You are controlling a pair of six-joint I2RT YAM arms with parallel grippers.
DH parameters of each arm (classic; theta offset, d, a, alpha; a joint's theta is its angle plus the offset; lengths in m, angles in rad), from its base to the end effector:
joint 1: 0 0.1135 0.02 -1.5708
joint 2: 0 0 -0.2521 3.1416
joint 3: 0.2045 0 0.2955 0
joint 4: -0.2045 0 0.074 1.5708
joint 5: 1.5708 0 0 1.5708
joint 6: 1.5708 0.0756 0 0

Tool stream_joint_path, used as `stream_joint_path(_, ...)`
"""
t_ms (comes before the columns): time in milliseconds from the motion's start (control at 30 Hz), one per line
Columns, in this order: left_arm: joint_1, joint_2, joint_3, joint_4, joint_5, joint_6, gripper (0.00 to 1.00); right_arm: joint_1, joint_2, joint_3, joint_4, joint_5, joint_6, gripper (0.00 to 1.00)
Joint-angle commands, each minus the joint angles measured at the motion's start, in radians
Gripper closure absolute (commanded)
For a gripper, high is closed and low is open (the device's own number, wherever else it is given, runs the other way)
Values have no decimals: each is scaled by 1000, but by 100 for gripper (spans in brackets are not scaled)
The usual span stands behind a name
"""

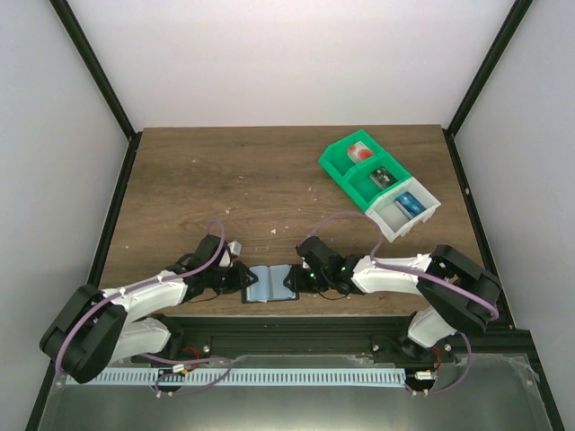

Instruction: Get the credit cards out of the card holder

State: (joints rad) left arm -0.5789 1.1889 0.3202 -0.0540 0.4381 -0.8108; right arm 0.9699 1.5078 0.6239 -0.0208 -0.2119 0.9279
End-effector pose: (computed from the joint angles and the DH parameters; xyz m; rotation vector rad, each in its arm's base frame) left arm 0.1873 -0.1607 0.0517 -0.1128 2.7297 -1.0518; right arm 0.1709 0.2774 0.0631 -0.1597 2.7621 0.9487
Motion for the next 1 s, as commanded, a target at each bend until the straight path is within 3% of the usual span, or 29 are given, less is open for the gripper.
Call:
stream_joint_path(0,-7,9,-10,14,6,3,79,-3,1,26,54,-25,-13,72)
stream_joint_path(967,-9,-4,-8,11,16,-9,80,-4,48,43,244,-173,1,66)
